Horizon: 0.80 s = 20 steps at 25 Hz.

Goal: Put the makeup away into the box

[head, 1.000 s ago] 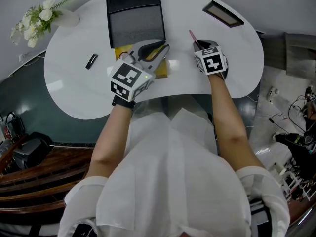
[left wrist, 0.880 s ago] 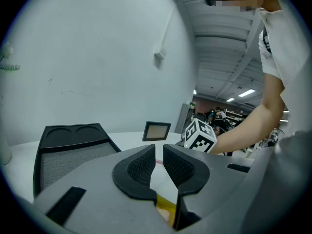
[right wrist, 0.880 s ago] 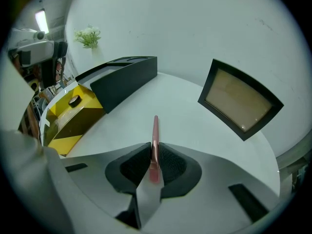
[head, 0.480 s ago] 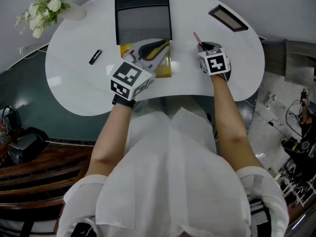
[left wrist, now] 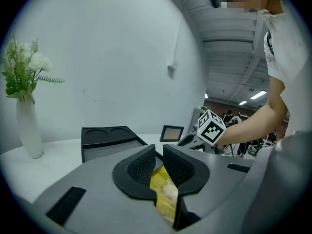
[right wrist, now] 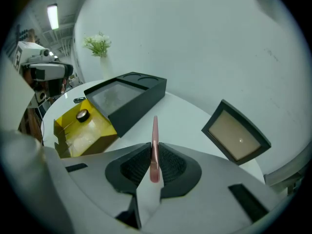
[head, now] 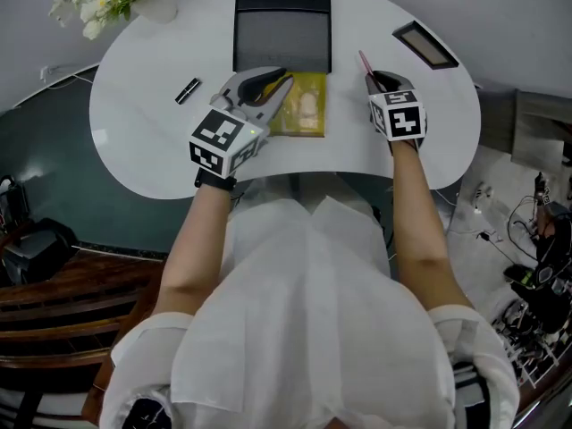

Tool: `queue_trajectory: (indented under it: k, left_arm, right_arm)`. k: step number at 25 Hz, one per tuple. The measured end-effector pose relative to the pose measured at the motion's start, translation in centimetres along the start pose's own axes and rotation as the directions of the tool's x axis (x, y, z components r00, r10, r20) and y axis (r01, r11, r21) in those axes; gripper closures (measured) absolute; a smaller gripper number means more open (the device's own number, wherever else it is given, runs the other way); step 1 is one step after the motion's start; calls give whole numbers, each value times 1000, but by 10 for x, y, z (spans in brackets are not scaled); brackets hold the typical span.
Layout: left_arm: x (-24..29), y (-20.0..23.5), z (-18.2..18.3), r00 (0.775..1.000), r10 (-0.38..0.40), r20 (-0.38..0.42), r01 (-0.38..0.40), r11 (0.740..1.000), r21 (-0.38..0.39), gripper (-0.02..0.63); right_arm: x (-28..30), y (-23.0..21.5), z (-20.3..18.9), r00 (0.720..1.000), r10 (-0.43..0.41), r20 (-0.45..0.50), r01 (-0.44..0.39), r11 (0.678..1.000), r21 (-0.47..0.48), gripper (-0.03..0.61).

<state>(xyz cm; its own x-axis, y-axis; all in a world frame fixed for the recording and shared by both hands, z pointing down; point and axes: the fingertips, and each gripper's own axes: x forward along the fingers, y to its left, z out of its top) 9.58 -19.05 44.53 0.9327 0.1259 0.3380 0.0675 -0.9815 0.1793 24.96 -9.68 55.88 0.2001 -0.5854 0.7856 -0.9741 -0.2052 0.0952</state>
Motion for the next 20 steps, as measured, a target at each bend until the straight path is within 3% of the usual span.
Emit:
queue_trajectory:
  k: [6, 10, 17, 20]
  left_arm:
    - [-34, 21, -8, 998, 65, 15, -65, 998, -21, 558]
    - [-57, 32, -16, 994, 105, 19, -104, 994, -37, 558]
    - [-84, 42, -27, 989, 145, 22, -144, 988, -56, 558]
    - [-94, 47, -32, 987, 156, 22, -155, 986, -64, 558]
  right_arm:
    - [-16, 44, 49, 994, 57, 91, -47, 993, -106, 531]
    - [-20, 91, 68, 984, 142, 107, -119, 973, -196, 531]
    - [-4, 172, 61, 957, 290, 7, -269, 896, -354, 529]
    - [4, 202, 51, 935, 351, -52, -339, 838, -428, 531]
